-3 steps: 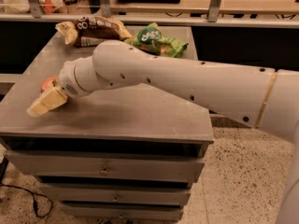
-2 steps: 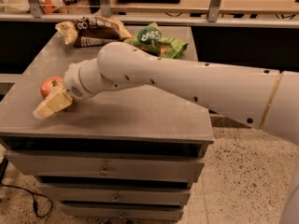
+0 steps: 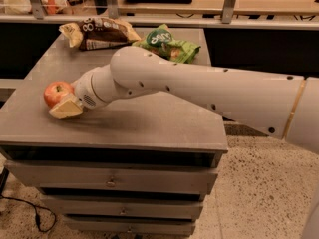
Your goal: Move apple near brown chip bag
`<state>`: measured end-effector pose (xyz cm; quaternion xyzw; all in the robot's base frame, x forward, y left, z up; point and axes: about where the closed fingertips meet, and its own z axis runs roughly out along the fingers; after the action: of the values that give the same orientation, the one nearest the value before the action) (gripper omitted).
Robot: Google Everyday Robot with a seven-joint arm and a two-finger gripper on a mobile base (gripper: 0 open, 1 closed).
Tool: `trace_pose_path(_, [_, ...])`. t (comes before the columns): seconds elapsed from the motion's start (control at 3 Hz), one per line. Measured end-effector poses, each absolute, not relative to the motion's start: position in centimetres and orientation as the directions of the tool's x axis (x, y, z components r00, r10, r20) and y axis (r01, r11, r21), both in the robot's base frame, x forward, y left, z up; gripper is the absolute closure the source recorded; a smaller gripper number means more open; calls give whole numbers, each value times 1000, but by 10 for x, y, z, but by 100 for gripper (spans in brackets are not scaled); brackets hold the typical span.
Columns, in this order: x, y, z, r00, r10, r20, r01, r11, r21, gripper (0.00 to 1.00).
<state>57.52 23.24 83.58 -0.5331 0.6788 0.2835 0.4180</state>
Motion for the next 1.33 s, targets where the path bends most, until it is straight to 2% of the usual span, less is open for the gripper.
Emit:
trace_pose_path(0.33, [574, 230, 833, -97, -489, -867, -962, 268, -44, 65])
trace_pose_path(0.67, [586, 208, 846, -173, -455, -873, -926, 376, -12, 88])
trace_pose_path(1.0, [615, 168, 865, -248, -395, -885, -847, 531, 0, 100])
trace_pose_path(1.33, [646, 132, 868, -307, -367, -878, -763, 646, -3, 100])
